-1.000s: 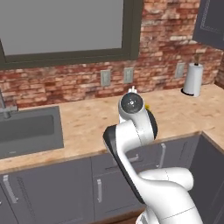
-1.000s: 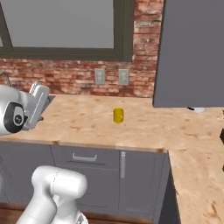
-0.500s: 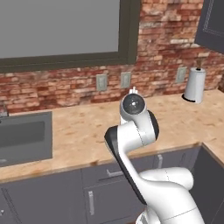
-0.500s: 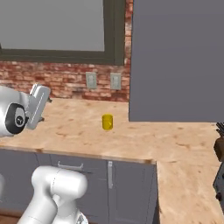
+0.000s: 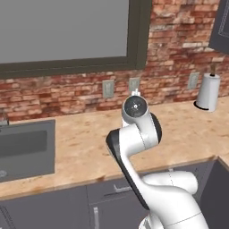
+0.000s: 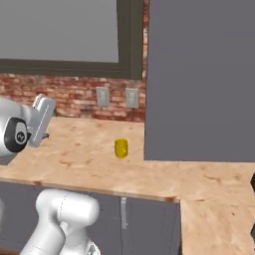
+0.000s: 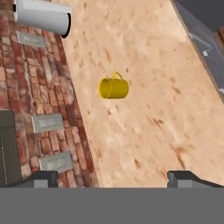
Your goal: Move the mug from next to the sink to the open cabinet. Then, move the bowl with the corn to the fridge to clear the area for faucet cleaning.
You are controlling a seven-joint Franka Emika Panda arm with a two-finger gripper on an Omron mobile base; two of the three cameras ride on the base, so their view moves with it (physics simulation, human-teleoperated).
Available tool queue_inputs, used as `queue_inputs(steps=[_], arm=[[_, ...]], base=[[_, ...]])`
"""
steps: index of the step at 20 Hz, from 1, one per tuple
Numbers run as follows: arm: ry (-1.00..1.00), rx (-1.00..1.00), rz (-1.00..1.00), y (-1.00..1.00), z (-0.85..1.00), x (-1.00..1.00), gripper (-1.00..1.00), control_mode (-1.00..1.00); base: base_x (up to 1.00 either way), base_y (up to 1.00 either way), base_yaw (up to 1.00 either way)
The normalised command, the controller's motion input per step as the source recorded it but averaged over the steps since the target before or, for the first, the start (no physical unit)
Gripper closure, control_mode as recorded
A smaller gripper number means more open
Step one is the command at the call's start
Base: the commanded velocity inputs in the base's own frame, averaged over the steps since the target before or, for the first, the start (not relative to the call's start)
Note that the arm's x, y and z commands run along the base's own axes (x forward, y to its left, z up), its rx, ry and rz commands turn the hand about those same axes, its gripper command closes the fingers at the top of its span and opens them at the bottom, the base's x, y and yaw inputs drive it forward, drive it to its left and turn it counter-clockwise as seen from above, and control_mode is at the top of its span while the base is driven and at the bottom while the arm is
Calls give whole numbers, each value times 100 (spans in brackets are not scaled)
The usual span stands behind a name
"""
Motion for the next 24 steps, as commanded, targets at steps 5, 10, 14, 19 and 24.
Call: queue_inputs(steps=[5, 10, 14, 19, 24], arm=[[0, 0, 0, 0, 0, 0, -100, 100], [0, 5, 0, -15, 0, 0, -100, -100], [3, 48, 0, -100, 0, -13, -100, -100], [1, 63, -1, -100, -16, -3, -100, -100], [0, 48, -27, -93, -7, 0, -100, -100]], base=[[76, -7, 0], [28, -21, 0], [0, 0, 0], [0, 0, 0], [0, 0, 0]])
